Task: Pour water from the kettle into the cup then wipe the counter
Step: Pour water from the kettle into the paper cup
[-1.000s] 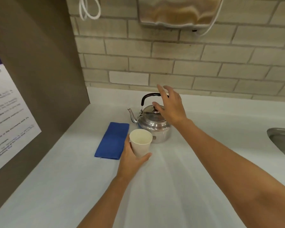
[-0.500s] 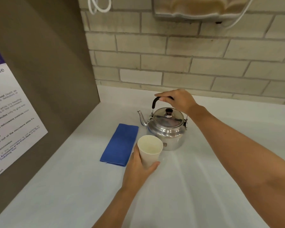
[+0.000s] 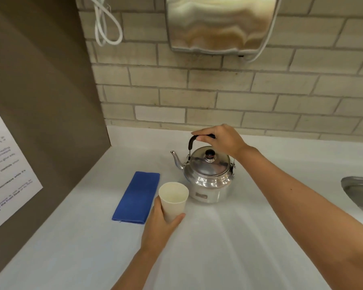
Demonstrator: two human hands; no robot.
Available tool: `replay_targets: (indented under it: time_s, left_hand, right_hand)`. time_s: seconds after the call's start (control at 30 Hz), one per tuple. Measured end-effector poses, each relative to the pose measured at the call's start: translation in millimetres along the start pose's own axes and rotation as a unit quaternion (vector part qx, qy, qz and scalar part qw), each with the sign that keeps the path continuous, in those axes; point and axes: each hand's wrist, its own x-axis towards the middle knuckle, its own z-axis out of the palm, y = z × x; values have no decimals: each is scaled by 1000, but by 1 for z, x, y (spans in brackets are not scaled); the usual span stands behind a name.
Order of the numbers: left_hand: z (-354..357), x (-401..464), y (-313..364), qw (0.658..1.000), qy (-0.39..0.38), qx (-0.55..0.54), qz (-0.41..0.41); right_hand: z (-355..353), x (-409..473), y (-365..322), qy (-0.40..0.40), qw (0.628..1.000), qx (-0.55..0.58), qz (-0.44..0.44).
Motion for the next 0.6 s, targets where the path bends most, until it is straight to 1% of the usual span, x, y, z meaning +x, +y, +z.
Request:
replay_targets:
  time_s: [0.17,0.3,0.47,0.6]
  left_hand:
    - [0,-1,4,1000,3,3,10]
    - [-1,-1,5,1000,5,-1,9]
    - [-2,0,1,1000,-1,-10,15]
    - [0,0,2,1000,-2,-1,15]
  right_hand:
    - [-44,-24,-26,-33,999,-36,4]
    - [-72,-41,-43,-59,996,-70,-13]
    - [-86,-54,-63,-80,986,-135,-46]
    - [-84,-57,-77,-119,976,-171,-64]
